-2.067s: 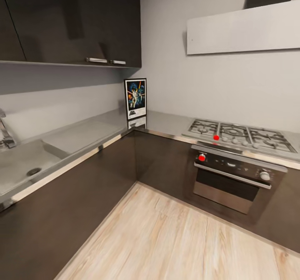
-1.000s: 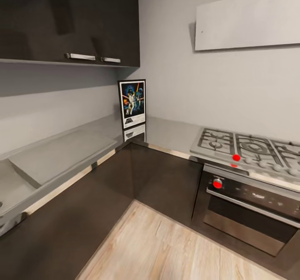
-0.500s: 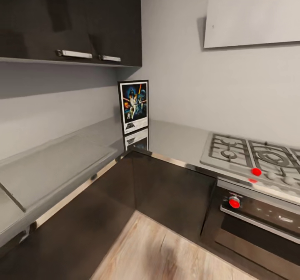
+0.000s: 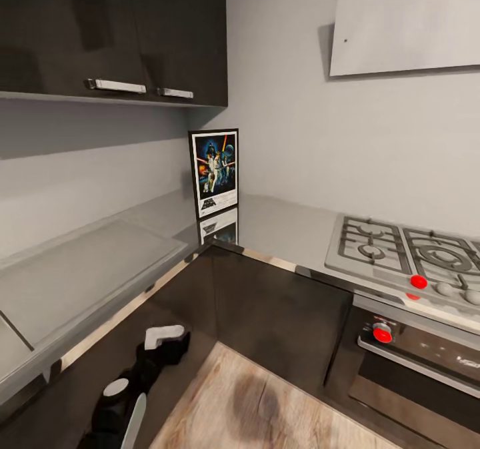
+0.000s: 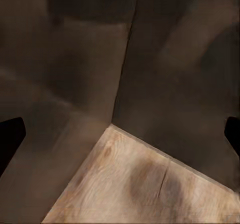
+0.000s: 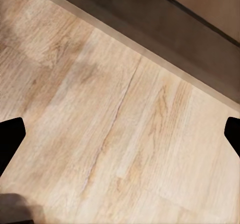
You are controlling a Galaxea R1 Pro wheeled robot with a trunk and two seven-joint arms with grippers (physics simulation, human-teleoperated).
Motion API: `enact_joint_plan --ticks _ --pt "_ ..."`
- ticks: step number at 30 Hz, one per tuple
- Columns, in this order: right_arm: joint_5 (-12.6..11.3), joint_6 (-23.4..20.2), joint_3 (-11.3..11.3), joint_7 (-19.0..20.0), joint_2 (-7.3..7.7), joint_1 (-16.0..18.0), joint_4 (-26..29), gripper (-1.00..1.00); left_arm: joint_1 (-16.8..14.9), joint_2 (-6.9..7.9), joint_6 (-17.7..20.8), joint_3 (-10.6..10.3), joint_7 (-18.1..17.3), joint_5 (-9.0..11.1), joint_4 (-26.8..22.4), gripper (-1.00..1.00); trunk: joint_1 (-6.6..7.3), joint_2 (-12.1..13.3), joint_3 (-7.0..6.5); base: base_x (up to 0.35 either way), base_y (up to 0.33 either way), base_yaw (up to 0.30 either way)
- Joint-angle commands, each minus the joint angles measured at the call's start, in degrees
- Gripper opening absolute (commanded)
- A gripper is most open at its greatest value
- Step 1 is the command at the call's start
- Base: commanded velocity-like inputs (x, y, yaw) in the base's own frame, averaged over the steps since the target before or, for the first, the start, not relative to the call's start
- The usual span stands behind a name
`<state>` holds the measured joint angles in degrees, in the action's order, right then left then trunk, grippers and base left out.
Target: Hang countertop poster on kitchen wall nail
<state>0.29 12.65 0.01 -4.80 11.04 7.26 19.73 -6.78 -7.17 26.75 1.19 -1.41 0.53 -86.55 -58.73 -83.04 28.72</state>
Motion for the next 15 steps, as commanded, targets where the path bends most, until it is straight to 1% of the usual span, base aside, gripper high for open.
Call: enact_joint_plan --ticks 1,4,5,8,10,11,13,14,15 --pt "0.04 0.18 0.01 -0.12 0.01 0.03 -0.04 1.0 -2.08 -0.52 1.87 -0.32 -0.13 0.03 -0.25 1.0 0.0 -0.04 0.07 0.0 0.0 0.0" --pt "0.05 0.15 0.03 -0.12 0.02 0.03 -0.04 1.0 -7.55 -1.46 5.79 -1.64 -0.08 0.04 -0.55 1.0 0.0 -0.04 0.07 0.0 0.0 0.0" --pt "0.05 0.17 0.04 -0.12 0.03 0.03 -0.04 1.0 -11.25 -1.91 7.83 -2.3 -0.05 0.02 -0.63 1.0 0.0 -0.04 0.07 0.0 0.0 0.0" --pt "0.06 0.17 0.06 -0.12 0.03 0.03 -0.04 1.0 -16.81 -2.62 10.09 -2.87 0.02 -0.03 -0.08 1.0 0.0 -0.04 0.07 0.0 0.0 0.0" --pt "0.06 0.18 0.06 -0.12 0.03 0.03 -0.04 1.0 -20.65 -2.83 11.47 -3.09 0.15 -0.06 1.55 1.0 0.0 -0.04 0.07 0.0 0.0 0.0" --pt "0.06 0.18 0.07 -0.12 0.03 0.03 -0.04 1.0 -24.59 -2.83 12.58 -3.23 0.25 -0.07 3.99 1.0 0.0 -0.04 0.07 0.0 0.0 0.0" --pt "0.06 0.18 0.05 -0.12 0.03 0.03 -0.04 1.0 -28.56 -2.83 13.3 -3.31 0.32 -0.08 7.06 1.0 0.0 -0.04 0.07 0.0 0.0 0.0" --pt "0.06 0.18 0.03 -0.16 0.03 0.03 -0.02 1.0 -32.39 -2.83 13.74 -3.37 0.38 -0.08 10.77 1.0 0.0 -0.04 0.07 0.0 0.0 0.0" --pt "0.06 0.18 -0.04 -0.18 0.09 0.03 0.07 1.0 -39.2 -2.83 13.85 -3.4 0.47 -0.01 18.93 1.0 0.0 -0.04 0.07 0.0 0.0 0.0"
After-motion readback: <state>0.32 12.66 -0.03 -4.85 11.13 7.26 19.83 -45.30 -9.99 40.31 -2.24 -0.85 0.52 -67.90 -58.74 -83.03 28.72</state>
